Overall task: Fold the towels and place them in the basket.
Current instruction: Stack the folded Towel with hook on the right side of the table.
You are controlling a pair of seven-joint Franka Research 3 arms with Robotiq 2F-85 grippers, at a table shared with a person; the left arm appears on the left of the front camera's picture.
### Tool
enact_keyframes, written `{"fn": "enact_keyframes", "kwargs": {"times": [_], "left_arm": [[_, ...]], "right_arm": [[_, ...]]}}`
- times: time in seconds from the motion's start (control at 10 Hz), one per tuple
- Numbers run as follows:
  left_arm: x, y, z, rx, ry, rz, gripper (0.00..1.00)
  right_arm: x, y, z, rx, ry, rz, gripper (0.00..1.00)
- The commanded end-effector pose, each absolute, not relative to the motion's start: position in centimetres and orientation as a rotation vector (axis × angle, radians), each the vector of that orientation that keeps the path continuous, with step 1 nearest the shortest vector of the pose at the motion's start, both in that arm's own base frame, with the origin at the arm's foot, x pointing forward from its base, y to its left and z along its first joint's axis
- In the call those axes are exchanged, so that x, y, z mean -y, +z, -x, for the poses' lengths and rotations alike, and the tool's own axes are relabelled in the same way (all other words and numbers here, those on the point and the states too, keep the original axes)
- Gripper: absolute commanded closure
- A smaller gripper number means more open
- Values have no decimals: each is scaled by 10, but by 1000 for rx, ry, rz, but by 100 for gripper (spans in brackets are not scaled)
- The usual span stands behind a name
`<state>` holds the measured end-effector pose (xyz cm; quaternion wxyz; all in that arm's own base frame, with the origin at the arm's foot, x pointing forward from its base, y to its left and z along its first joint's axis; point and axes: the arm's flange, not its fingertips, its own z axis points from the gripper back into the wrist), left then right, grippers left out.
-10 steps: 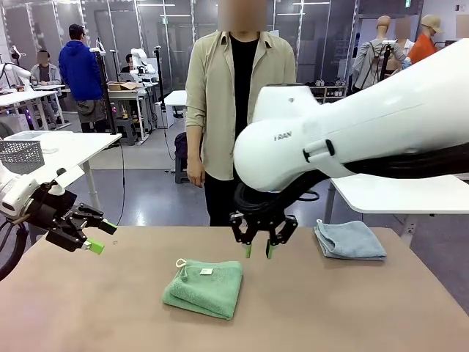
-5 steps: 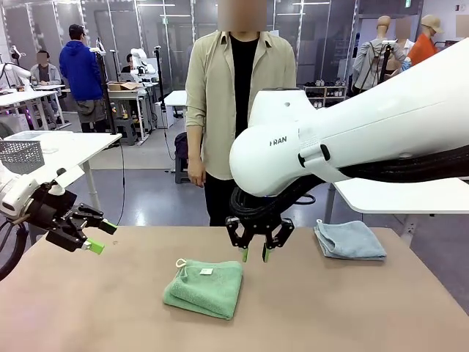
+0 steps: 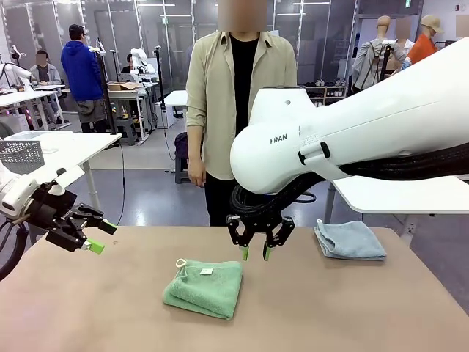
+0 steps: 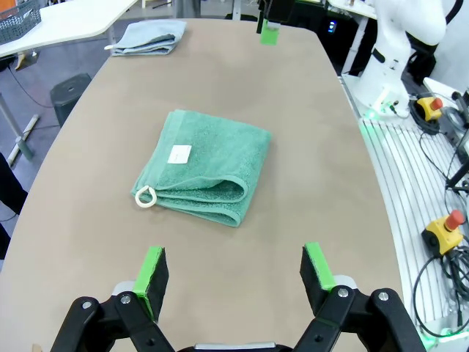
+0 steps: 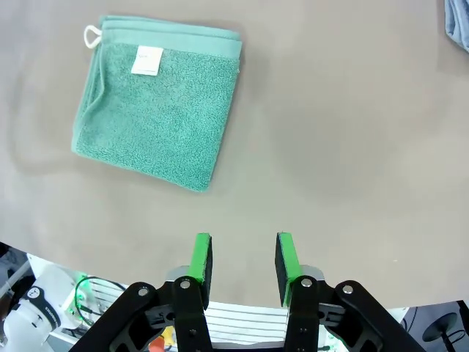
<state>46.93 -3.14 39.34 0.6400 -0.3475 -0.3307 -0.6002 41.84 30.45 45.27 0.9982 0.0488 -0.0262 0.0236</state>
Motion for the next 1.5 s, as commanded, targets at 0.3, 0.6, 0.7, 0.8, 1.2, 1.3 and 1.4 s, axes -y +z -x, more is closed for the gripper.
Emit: {"fn": "enact_keyframes", "kwargs": {"times": [0.3, 0.6, 0.7, 0.8, 1.2, 1.3, 1.4], "left_arm": [[32, 396, -470, 738, -1360, 790, 8], [32, 396, -470, 738, -1360, 790, 8], [32, 396, -470, 738, -1360, 790, 8], [32, 396, -470, 738, -1360, 790, 8], [32, 396, -470, 738, -1360, 790, 8], [32, 396, -470, 738, -1360, 790, 8], [32, 396, -470, 738, -1360, 790, 8]], "right_arm": [[-306, 454, -421, 44, 51, -95, 55], [-310, 448, -413, 46, 39, -135, 54], [-315, 438, -413, 61, 11, -178, 54], [-319, 423, -416, 57, -14, -224, 54], [-321, 364, -426, 104, -220, -299, 54], [-320, 351, -426, 117, -262, -290, 54], [-320, 340, -426, 117, -308, -281, 54]]}}
